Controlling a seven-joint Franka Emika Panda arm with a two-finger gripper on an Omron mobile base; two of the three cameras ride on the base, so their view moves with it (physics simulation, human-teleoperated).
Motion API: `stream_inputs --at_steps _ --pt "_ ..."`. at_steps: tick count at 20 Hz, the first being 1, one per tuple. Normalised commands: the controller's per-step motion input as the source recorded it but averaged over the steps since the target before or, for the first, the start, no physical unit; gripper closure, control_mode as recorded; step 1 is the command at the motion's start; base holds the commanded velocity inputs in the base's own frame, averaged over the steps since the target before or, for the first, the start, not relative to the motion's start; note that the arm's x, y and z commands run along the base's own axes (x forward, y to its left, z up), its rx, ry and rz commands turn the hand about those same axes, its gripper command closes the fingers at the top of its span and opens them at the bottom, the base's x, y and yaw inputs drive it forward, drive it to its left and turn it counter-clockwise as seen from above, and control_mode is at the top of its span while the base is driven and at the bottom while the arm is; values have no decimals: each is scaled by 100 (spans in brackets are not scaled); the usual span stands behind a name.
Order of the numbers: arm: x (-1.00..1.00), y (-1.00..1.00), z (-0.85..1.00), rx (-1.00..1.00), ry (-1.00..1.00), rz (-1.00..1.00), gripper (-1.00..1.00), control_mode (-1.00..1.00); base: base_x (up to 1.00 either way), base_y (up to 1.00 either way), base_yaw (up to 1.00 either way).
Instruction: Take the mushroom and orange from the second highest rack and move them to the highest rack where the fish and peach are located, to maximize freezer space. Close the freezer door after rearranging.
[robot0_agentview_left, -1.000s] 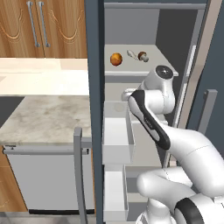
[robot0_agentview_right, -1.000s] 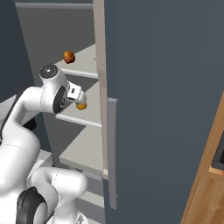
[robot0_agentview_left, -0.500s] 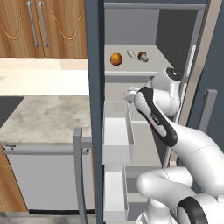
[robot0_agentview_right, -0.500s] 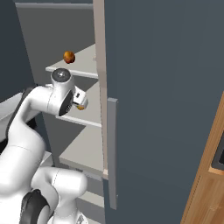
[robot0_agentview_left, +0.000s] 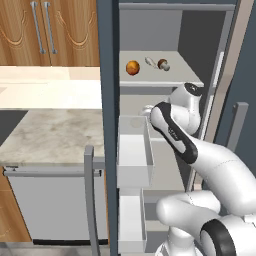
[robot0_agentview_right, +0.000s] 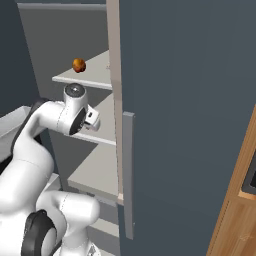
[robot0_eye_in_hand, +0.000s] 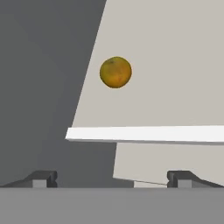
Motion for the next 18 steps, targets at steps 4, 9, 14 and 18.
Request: stream_inputs --at_steps 4,9,14,18 --pt "27 12 -25 0 0 0 -100 -100 0 0 0" --pt "33 5 -23 0 0 0 -100 -100 0 0 0" --pt "40 1 -10 1 0 0 -100 -100 0 0 0" --pt "35 8 -6 1 5 0 -100 -100 0 0 0"
